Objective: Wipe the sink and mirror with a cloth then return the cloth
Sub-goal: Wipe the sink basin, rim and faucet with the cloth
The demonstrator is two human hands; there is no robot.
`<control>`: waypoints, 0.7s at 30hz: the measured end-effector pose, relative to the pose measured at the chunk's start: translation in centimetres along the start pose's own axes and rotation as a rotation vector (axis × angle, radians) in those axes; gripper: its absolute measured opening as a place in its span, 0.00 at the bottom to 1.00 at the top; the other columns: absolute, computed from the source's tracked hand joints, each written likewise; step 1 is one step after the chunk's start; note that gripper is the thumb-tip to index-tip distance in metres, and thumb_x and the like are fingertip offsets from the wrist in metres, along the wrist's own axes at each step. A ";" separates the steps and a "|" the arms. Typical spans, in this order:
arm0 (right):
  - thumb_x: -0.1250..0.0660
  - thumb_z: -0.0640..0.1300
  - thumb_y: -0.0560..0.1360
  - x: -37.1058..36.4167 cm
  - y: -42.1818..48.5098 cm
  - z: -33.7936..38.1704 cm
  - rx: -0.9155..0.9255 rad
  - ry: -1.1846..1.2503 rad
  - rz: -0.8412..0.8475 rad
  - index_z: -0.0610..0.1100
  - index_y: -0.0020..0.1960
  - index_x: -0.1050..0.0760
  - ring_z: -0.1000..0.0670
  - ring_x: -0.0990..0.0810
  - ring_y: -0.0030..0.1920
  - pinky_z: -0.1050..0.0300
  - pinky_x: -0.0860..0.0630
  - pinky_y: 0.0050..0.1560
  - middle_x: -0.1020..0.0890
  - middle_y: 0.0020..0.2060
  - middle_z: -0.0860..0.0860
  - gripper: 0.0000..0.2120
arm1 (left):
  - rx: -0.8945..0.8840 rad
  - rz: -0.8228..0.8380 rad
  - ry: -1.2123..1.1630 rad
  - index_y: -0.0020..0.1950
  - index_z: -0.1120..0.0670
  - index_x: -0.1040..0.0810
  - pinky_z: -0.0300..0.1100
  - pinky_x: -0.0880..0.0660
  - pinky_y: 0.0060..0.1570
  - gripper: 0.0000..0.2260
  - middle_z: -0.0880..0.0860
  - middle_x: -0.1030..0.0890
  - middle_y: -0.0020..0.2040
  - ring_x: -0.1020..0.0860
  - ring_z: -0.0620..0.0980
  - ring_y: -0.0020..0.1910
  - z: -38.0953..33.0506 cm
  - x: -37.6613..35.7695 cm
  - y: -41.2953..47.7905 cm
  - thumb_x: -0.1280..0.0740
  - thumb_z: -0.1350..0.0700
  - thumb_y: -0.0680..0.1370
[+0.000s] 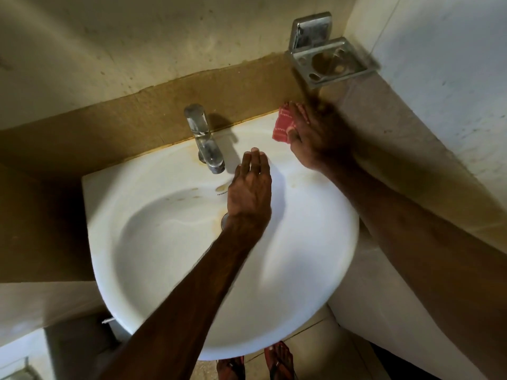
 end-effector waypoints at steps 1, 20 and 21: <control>0.35 0.47 0.80 -0.4 0.5 0.2 -0.026 -0.005 0.012 0.42 0.70 0.20 0.43 0.21 0.64 0.50 0.32 0.70 0.17 0.65 0.42 0.20 | 0.001 0.001 0.003 0.82 0.61 0.54 0.46 0.34 0.74 0.39 0.58 0.52 0.83 0.50 0.57 0.82 0.0 0.0 0.0 0.34 0.62 0.78; 0.46 0.51 0.86 -0.5 -2.7 0.9 -0.177 0.170 -0.073 0.41 0.79 0.31 0.36 0.27 0.74 0.44 0.32 0.74 0.27 0.76 0.38 0.25 | -0.035 0.030 -0.073 0.82 0.58 0.58 0.44 0.42 0.77 0.42 0.55 0.57 0.83 0.56 0.54 0.83 0.9 -0.4 0.4 0.32 0.62 0.78; 0.51 0.53 0.85 -1.4 -1.3 1.3 -0.216 0.213 -0.018 0.42 0.80 0.33 0.35 0.31 0.77 0.42 0.35 0.77 0.30 0.78 0.39 0.28 | -0.041 0.040 -0.070 0.82 0.58 0.58 0.44 0.42 0.77 0.42 0.56 0.57 0.83 0.56 0.54 0.83 0.9 -0.3 0.4 0.33 0.62 0.78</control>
Point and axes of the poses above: each hand's wrist, its own y-axis towards the middle knuckle, its own x-axis out of the back of the hand, z = x × y, the point moved 3 cm from there along y, towards the middle knuckle
